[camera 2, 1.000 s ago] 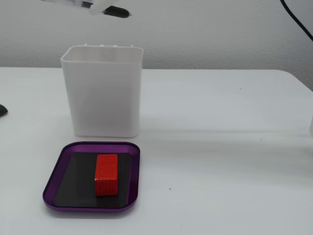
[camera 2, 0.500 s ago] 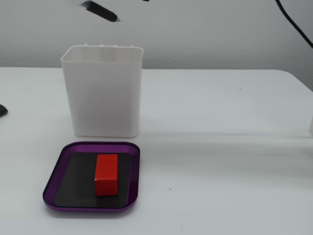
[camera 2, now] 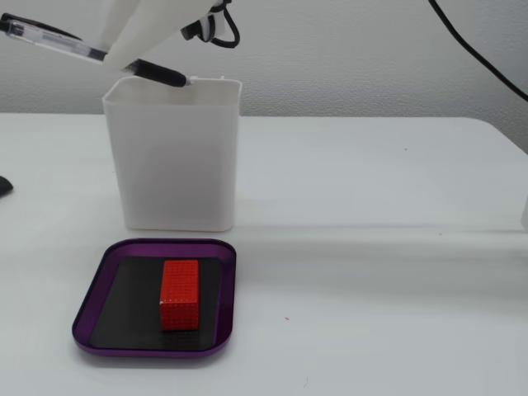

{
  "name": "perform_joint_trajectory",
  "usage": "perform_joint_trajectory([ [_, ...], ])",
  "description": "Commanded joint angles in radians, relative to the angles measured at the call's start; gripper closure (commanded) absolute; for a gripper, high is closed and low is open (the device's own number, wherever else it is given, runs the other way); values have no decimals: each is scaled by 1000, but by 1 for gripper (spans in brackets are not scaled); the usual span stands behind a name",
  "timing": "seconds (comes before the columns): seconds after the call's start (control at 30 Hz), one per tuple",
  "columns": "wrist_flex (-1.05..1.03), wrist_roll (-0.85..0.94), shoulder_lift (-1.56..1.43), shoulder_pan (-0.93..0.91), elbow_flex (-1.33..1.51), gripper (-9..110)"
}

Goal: Pick up the pen and put it in the pen holder.

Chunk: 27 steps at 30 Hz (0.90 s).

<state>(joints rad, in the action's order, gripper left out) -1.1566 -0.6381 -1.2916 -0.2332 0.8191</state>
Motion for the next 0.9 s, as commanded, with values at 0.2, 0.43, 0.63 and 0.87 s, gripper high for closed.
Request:
perform_joint_trajectory([
  [0.2, 6, 5, -15, -3, -31, 101],
  [0.43, 3, 9, -17, -5, -31, 100],
  [0.63, -31, 9, -17, -5, -35, 90],
  [0.87, -38, 9, -18, -6, -43, 89],
])
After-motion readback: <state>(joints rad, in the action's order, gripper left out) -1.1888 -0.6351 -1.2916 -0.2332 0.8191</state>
